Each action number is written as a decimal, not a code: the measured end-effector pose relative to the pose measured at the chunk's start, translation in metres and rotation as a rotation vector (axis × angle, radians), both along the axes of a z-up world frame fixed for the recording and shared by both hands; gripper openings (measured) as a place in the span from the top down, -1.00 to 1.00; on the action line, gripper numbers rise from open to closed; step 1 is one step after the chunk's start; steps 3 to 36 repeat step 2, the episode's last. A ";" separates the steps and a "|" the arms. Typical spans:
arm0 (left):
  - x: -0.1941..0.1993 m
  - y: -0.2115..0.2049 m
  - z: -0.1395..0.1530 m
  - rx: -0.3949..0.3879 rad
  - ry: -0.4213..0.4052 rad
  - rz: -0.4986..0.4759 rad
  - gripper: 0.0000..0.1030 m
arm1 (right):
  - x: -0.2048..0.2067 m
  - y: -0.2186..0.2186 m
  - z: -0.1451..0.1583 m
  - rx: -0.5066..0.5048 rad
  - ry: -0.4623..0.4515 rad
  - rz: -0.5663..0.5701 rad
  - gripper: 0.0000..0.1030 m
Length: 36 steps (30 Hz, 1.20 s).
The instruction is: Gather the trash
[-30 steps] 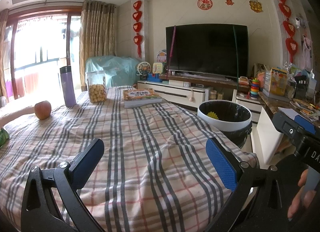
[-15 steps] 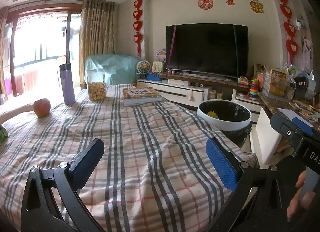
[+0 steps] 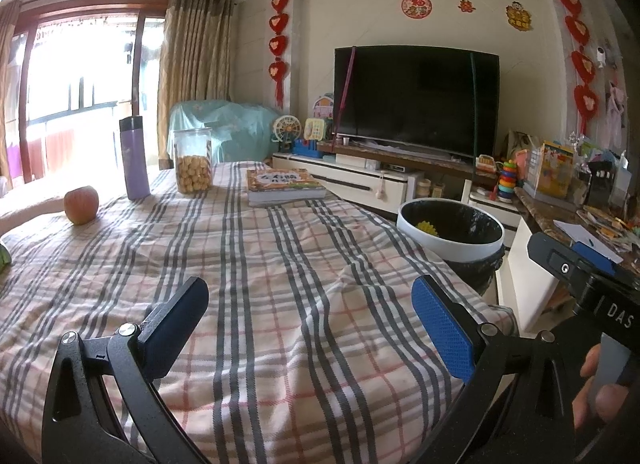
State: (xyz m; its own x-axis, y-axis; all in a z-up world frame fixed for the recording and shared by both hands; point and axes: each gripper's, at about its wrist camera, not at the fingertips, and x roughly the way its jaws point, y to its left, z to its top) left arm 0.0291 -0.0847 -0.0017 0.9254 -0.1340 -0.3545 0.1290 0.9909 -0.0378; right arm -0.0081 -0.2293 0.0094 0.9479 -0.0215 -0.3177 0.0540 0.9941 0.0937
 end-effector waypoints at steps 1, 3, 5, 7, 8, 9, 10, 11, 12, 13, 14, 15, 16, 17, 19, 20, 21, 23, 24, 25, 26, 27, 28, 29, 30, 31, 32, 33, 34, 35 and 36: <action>0.001 0.001 0.000 -0.001 0.000 0.001 -1.00 | 0.002 0.000 0.001 0.003 0.003 0.001 -1.00; 0.001 0.001 0.000 -0.003 0.001 -0.001 -1.00 | 0.004 -0.005 0.001 0.006 0.007 0.002 -1.00; 0.001 0.001 0.000 -0.003 0.001 -0.001 -1.00 | 0.004 -0.005 0.001 0.006 0.007 0.002 -1.00; 0.001 0.001 0.000 -0.003 0.001 -0.001 -1.00 | 0.004 -0.005 0.001 0.006 0.007 0.002 -1.00; 0.001 0.001 0.000 -0.003 0.001 -0.001 -1.00 | 0.004 -0.005 0.001 0.006 0.007 0.002 -1.00; 0.001 0.001 0.000 -0.003 0.001 -0.001 -1.00 | 0.004 -0.005 0.001 0.006 0.007 0.002 -1.00; 0.001 0.001 0.000 -0.003 0.001 -0.001 -1.00 | 0.004 -0.005 0.001 0.006 0.007 0.002 -1.00; 0.001 0.001 0.000 -0.003 0.001 -0.001 -1.00 | 0.004 -0.005 0.001 0.006 0.007 0.002 -1.00; 0.001 0.001 0.000 -0.003 0.001 -0.001 -1.00 | 0.004 -0.005 0.001 0.006 0.007 0.002 -1.00; 0.001 0.001 0.000 -0.003 0.001 -0.001 -1.00 | 0.004 -0.005 0.001 0.006 0.007 0.002 -1.00; 0.001 0.001 0.000 -0.003 0.001 -0.001 -1.00 | 0.004 -0.005 0.001 0.006 0.007 0.002 -1.00; 0.001 0.001 0.000 -0.003 0.001 -0.001 -1.00 | 0.004 -0.005 0.001 0.006 0.007 0.002 -1.00; 0.001 0.001 0.000 -0.003 0.001 -0.001 -1.00 | 0.004 -0.005 0.001 0.006 0.007 0.002 -1.00; 0.001 0.001 0.000 -0.003 0.001 -0.001 -1.00 | 0.004 -0.005 0.001 0.006 0.007 0.002 -1.00; 0.001 0.001 0.000 -0.003 0.001 -0.001 -1.00 | 0.004 -0.005 0.001 0.006 0.007 0.002 -1.00; 0.001 0.001 0.000 -0.003 0.001 -0.001 -1.00 | 0.004 -0.005 0.001 0.006 0.007 0.002 -1.00; 0.001 0.001 0.000 -0.003 0.001 -0.001 -1.00 | 0.004 -0.005 0.001 0.006 0.007 0.002 -1.00; 0.001 0.001 0.000 -0.003 0.001 -0.001 -1.00 | 0.004 -0.005 0.001 0.006 0.007 0.002 -1.00; 0.001 0.001 0.000 -0.003 0.001 -0.001 -1.00 | 0.004 -0.005 0.001 0.006 0.007 0.002 -1.00; 0.001 0.001 0.000 -0.003 0.001 -0.001 -1.00 | 0.004 -0.005 0.001 0.006 0.007 0.002 -1.00; 0.001 0.001 0.000 -0.003 0.001 -0.001 -1.00 | 0.004 -0.005 0.001 0.006 0.007 0.002 -1.00; 0.001 0.001 0.000 -0.003 0.001 -0.001 -1.00 | 0.004 -0.005 0.001 0.006 0.007 0.002 -1.00; 0.001 0.001 0.000 -0.003 0.001 -0.001 -1.00 | 0.004 -0.005 0.001 0.006 0.007 0.002 -1.00; 0.001 0.001 0.000 -0.003 0.001 -0.001 -1.00 | 0.004 -0.005 0.001 0.006 0.007 0.002 -1.00; 0.001 0.001 0.000 -0.003 0.001 -0.001 -1.00 | 0.004 -0.005 0.001 0.006 0.007 0.002 -1.00; 0.001 0.001 0.000 -0.003 0.001 -0.001 -1.00 | 0.004 -0.005 0.001 0.006 0.007 0.002 -1.00; 0.001 0.001 0.000 -0.003 0.001 -0.001 -1.00 | 0.004 -0.005 0.001 0.006 0.007 0.002 -1.00; 0.001 0.001 0.000 -0.003 0.001 -0.001 -1.00 | 0.004 -0.005 0.001 0.006 0.007 0.002 -1.00; 0.001 0.001 0.000 -0.003 0.001 -0.001 -1.00 | 0.004 -0.005 0.001 0.006 0.007 0.002 -1.00; 0.001 0.001 0.000 -0.003 0.001 -0.001 -1.00 | 0.004 -0.005 0.001 0.006 0.007 0.002 -1.00; 0.001 0.001 0.000 -0.003 0.001 -0.001 -1.00 | 0.004 -0.005 0.001 0.006 0.007 0.002 -1.00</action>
